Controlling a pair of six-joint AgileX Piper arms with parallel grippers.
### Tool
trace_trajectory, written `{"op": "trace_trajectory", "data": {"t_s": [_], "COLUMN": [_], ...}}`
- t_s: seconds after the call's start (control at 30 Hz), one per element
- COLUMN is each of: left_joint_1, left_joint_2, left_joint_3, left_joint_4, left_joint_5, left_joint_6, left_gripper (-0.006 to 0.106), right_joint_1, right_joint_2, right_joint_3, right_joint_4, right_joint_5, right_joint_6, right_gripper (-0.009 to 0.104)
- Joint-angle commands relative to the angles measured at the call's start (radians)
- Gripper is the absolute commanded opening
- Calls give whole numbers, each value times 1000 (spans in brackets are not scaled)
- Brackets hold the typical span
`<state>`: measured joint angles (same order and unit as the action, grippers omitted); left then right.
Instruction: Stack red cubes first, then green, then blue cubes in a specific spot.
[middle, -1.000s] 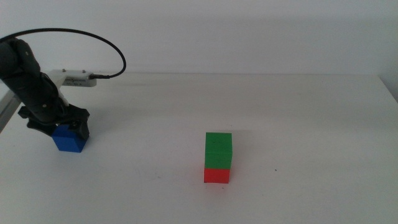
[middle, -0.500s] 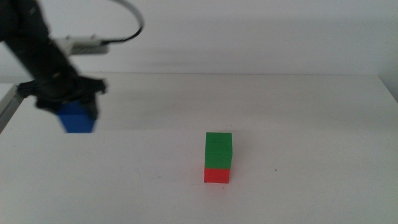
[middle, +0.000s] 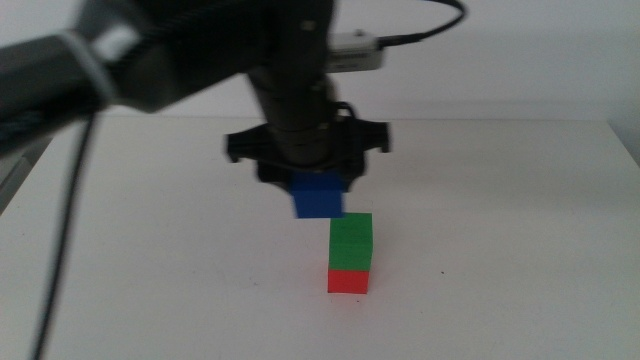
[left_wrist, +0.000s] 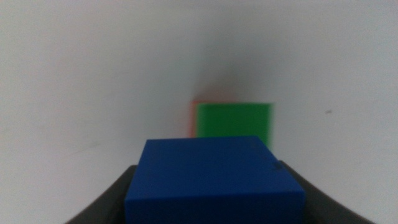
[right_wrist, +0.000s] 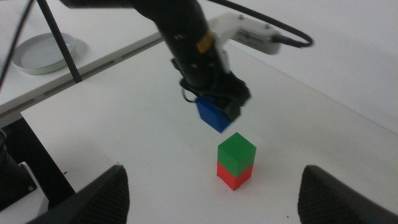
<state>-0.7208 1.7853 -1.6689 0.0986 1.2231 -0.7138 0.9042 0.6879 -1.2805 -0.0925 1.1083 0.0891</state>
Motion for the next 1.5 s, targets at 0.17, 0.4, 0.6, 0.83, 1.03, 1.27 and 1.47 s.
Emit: {"op": "trace_trajectory", "data": {"t_s": [0.17, 0.4, 0.6, 0.83, 1.03, 1.27, 1.47], "left_joint_1": [-28, -28, -28, -28, -28, -28, -28], "left_joint_2": [107, 133, 161, 181, 198, 200, 200], "left_joint_3": [-118, -118, -118, -118, -118, -118, -118], "left_joint_4": [-39, -30, -32, -36, -38, -43, -68], "left_joint_5": [-2, -2, -2, -2, -2, -2, -10], "left_joint_6": [-57, -100, -100, -69, -42, -24, 6], "left_gripper": [-2, -2, -2, -2, -2, -2, -2], "right_joint_1": [3, 3, 3, 3, 3, 3, 3], "right_joint_2": [-4, -4, -4, -4, -4, -4, -4], "right_joint_3": [4, 4, 4, 4, 4, 4, 4], "right_joint_4": [-1, -1, -1, -1, -1, -1, -1], "right_joint_5": [-9, -9, -9, -9, -9, -9, -9], "right_joint_6": [-3, -3, -3, -3, -1, -1, -1], "right_gripper": [83, 83, 83, 83, 83, 83, 83]}}
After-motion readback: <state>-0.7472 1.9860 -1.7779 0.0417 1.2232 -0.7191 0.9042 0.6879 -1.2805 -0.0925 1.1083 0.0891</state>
